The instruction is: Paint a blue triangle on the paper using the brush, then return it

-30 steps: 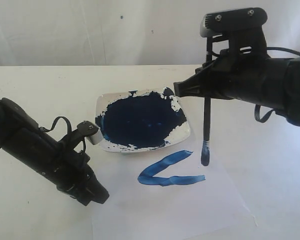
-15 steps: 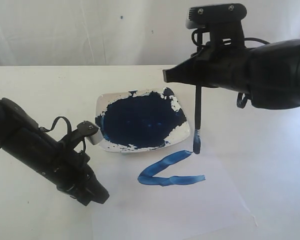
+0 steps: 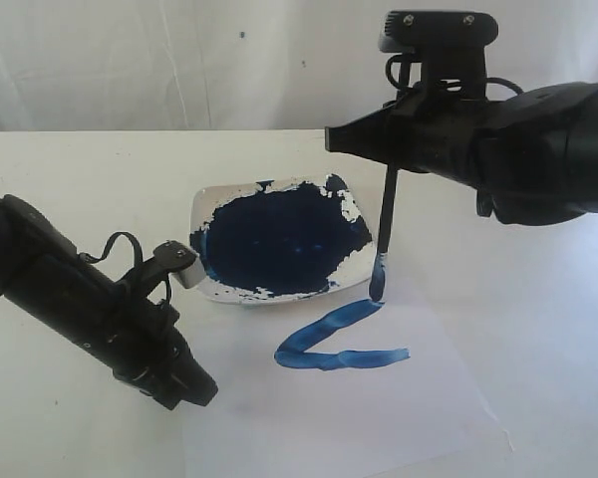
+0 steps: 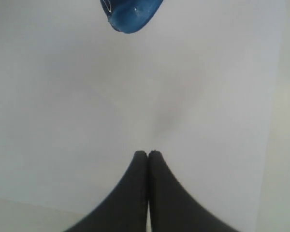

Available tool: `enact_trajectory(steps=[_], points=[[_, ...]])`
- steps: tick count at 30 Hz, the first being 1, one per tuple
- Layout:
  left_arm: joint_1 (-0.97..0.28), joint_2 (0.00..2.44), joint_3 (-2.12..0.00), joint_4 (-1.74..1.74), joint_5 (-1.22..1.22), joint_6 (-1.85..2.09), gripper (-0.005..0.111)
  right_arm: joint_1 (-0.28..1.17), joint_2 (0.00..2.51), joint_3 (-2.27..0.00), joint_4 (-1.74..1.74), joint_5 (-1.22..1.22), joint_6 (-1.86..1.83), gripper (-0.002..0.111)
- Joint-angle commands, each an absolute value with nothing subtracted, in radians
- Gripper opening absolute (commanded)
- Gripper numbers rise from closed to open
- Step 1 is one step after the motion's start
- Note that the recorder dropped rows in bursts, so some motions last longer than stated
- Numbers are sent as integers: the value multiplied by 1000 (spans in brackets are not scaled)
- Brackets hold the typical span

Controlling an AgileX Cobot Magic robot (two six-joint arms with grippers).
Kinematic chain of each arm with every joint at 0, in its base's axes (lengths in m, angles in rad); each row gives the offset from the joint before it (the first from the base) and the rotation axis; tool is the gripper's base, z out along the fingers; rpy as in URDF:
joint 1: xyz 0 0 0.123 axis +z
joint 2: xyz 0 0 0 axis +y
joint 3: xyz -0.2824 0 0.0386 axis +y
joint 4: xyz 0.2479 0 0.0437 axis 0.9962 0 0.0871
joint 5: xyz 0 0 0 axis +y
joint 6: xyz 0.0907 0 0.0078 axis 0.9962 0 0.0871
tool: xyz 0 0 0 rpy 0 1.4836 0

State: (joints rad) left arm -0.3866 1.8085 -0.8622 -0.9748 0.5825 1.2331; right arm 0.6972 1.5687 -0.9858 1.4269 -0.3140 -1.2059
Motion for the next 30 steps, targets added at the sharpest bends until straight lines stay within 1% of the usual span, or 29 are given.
enact_trajectory(steps=[1,10,30], points=[[-383,1804,-858,-986,600,1234,0,698,1574,-992,1410,-336,-1198,0],[-383,1804,-858,-986,600,1234,0,698,1580,-992,1307,-345,-1067,0],[-383,1804,-858,-986,600,1234,0,698,1606,-988,1311,-339,-1068,0]])
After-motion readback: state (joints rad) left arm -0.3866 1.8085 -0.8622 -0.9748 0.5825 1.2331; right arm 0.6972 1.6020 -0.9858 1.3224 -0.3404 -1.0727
